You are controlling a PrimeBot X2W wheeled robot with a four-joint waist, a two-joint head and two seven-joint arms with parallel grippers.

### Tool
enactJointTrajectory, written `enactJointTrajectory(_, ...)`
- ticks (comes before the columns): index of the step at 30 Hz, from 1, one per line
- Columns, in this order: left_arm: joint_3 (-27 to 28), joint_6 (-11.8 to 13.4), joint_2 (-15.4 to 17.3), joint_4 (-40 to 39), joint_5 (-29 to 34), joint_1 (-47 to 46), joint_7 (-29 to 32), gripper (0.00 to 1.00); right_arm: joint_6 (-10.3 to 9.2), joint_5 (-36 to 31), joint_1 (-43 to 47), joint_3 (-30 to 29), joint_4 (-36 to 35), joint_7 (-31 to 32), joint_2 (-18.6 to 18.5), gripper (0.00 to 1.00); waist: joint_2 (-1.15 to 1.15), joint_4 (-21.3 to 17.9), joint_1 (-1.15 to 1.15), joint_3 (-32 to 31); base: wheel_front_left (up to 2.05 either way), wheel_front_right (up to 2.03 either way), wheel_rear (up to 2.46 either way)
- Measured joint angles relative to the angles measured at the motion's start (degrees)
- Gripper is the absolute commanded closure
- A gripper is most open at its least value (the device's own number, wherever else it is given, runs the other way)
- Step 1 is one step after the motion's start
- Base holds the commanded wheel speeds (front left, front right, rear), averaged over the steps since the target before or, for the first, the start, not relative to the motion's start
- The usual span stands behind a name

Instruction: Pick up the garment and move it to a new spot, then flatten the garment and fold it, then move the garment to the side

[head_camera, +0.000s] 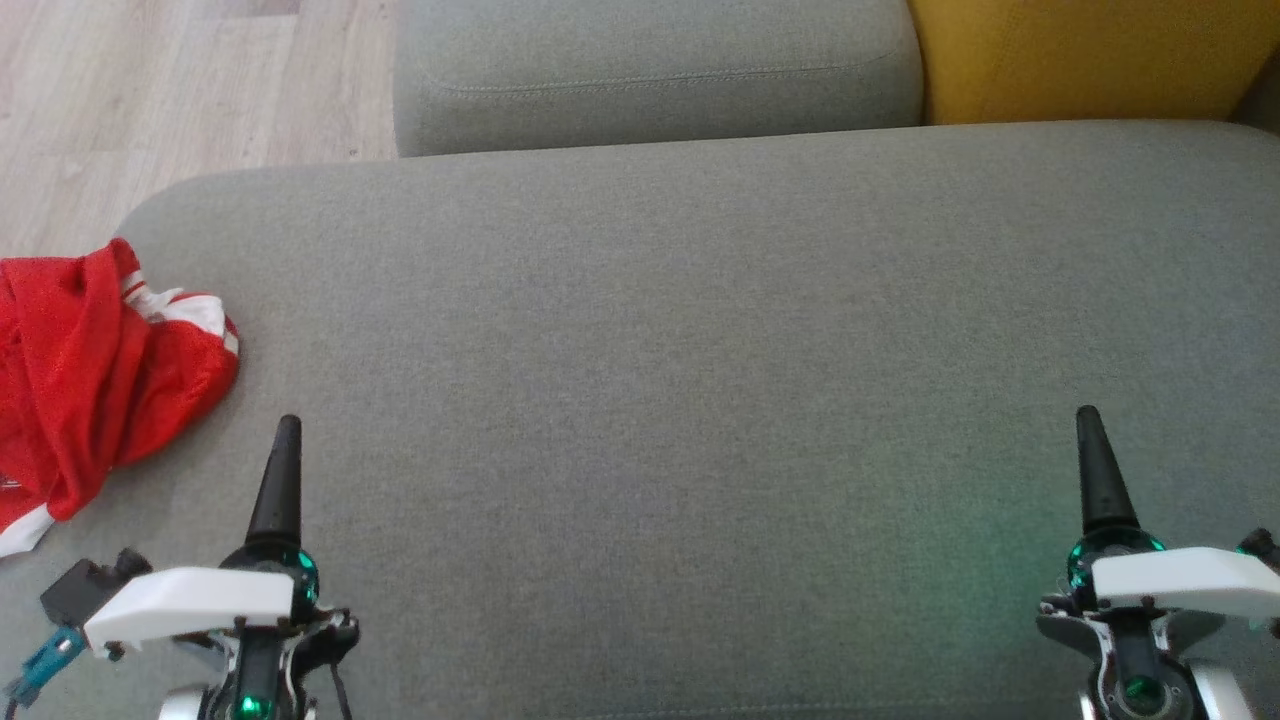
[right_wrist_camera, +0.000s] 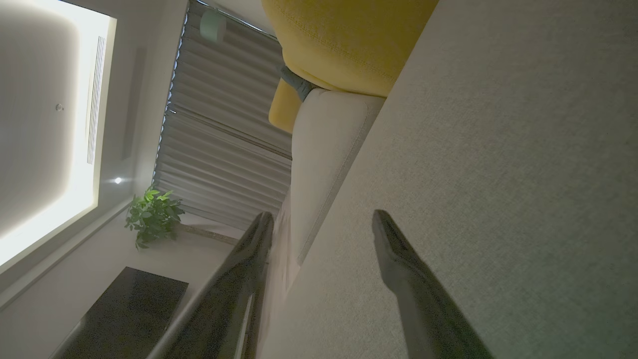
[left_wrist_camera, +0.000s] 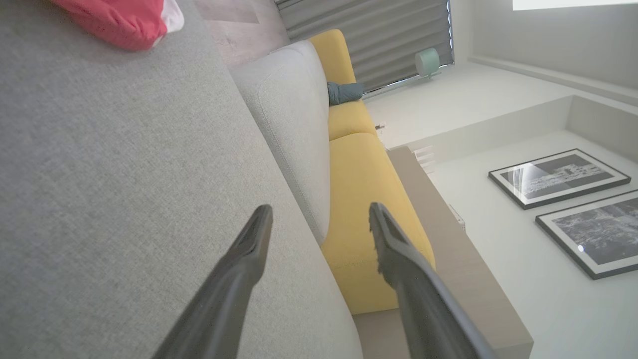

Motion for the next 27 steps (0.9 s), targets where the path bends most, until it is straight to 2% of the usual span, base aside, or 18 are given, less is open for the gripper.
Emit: enactJointTrajectory(27, -3.79, -0.04, 2.74, -2.43, 25.02, 0.0, -4.22, 0.0, 0.0, -22.82, 0.06, 2.86, -3.69, -1.01, -0.27, 0.0, 0.0, -0.27, 0.0, -0.61, 0.0, 0.0, 0.0)
